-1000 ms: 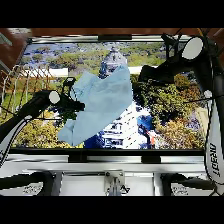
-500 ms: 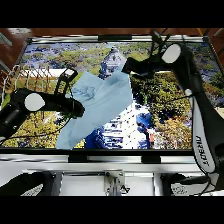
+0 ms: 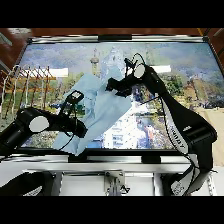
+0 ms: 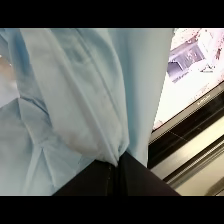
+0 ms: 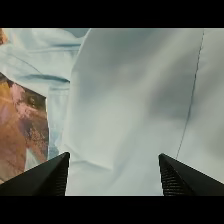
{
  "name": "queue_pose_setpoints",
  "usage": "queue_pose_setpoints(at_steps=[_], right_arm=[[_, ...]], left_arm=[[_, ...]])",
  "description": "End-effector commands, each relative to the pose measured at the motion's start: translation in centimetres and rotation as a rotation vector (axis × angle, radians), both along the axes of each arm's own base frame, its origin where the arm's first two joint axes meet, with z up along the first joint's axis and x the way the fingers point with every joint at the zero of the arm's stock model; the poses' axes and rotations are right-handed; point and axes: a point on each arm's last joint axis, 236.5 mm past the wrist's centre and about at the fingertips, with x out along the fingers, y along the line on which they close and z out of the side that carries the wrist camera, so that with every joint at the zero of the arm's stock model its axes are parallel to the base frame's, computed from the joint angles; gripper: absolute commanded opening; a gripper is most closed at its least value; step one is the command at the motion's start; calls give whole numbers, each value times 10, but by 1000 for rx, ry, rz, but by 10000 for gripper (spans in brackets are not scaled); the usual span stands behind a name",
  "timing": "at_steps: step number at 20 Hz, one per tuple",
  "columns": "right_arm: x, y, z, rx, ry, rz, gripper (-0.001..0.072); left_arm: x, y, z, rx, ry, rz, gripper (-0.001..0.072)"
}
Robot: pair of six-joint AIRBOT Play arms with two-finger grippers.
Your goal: Fold the shirts.
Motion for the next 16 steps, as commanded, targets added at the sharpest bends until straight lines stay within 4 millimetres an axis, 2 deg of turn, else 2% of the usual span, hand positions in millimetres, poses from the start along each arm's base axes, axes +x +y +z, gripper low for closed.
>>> queue_pose_setpoints(at_steps=[1,3,6,7,10,11,13,14,15,16], right_arm=[[-5,-20,-5,-50,19,36,673],[4,-67,17,-129,-23,7,672],[16,-160,76,-237,-115,-141,672],[17,-192,102,-254,-155,-208,673],[4,-271,175,-291,-281,-390,672],[-3,-292,195,-304,-321,-440,672],[-19,-322,228,-330,-388,-516,672],[-27,-331,239,-334,-404,-538,672],[-36,-337,245,-342,-407,-548,672],[-45,-340,246,-357,-396,-540,672]], left_arm=[[19,-16,9,-85,-94,34,54],[44,-42,33,-248,-171,102,54],[67,-87,46,-467,-146,210,54],[67,-107,46,-497,-125,191,54],[52,-191,60,-553,-129,-10,54],[49,-219,66,-564,-146,-69,53],[52,-256,72,-583,-144,-118,60],[55,-264,70,-578,-129,-136,155],[61,-264,66,-563,-101,-147,379],[68,-255,63,-547,-76,-148,536]])
